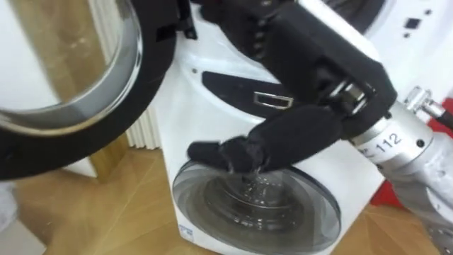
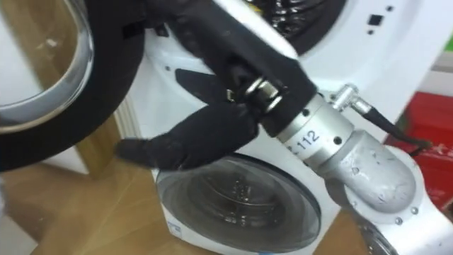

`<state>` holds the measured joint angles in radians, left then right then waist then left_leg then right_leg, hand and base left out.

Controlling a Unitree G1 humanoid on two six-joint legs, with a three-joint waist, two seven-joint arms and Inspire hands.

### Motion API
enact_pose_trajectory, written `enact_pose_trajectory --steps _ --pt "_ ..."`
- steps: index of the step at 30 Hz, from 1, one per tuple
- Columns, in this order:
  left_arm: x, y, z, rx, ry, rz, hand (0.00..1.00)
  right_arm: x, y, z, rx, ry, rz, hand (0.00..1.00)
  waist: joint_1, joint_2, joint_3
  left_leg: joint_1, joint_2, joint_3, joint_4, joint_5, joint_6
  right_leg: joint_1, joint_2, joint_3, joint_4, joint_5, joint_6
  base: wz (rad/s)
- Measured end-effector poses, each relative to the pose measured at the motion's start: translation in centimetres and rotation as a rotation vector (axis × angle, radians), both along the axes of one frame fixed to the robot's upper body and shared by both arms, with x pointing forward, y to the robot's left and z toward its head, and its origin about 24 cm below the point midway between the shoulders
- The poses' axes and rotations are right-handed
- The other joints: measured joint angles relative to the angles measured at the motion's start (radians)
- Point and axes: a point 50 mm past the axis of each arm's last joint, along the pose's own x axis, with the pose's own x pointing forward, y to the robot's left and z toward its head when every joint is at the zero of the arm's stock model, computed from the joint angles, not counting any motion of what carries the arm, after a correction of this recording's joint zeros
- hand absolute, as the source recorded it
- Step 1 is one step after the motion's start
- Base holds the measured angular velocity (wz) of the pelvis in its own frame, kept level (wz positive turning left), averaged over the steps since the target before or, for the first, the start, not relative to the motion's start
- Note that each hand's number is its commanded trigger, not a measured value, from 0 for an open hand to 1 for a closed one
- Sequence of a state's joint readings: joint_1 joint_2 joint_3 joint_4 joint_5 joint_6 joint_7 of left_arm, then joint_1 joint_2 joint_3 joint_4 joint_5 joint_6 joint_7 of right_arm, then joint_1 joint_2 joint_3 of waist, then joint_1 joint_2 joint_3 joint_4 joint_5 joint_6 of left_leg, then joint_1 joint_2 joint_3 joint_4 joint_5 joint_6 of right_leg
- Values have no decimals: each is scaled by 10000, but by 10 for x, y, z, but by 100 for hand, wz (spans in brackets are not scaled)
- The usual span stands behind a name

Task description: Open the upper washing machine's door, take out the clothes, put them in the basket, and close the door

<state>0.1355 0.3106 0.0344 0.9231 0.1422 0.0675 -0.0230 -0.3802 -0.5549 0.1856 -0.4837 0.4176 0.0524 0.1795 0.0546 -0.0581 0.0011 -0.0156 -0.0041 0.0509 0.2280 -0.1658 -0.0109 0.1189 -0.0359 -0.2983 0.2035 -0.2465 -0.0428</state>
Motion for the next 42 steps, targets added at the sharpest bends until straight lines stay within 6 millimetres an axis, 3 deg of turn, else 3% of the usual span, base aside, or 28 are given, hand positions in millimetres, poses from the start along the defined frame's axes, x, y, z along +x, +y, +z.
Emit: enact_pose_trajectory --steps 9,15,23,28,38,41,42 --pt "2 -10 -3 -263 100 89 0 8 -32 13 864 -449 -2098 0 -117 98 -19 96 79 530 100 -90 146 -11 -49 357 4 51 196 -13" --pt "9 -10 -2 -189 115 64 0 26 -46 -5 815 756 -3200 0 -229 94 -23 111 66 528 99 -106 173 -68 -62 392 12 68 324 -4" --pt "17 -16 -2 -137 380 -349 0 37 -43 -24 1009 1859 -3410 0 -125 40 -9 181 61 558 21 -106 174 -102 -46 495 30 75 318 -1" --pt "28 -17 0 -125 166 -463 0 42 -41 -34 1267 2370 -3710 0 196 -20 -6 279 61 533 -173 -105 173 -54 -31 490 18 124 234 -2" --pt "26 -15 0 -48 412 -279 0 58 -40 -47 1131 3117 -4235 0 627 -235 63 420 79 401 -161 -111 165 127 21 461 8 148 194 3" --pt "21 -16 -2 -91 704 -167 0 60 -37 -53 1262 3356 -4211 0 657 -225 111 48 192 368 760 -240 99 72 30 480 304 144 195 6" --pt "21 -17 -3 -96 726 -153 0 62 -37 -57 1110 3415 -4425 0 728 -139 167 -222 345 307 1522 -451 90 23 120 486 595 136 197 0"
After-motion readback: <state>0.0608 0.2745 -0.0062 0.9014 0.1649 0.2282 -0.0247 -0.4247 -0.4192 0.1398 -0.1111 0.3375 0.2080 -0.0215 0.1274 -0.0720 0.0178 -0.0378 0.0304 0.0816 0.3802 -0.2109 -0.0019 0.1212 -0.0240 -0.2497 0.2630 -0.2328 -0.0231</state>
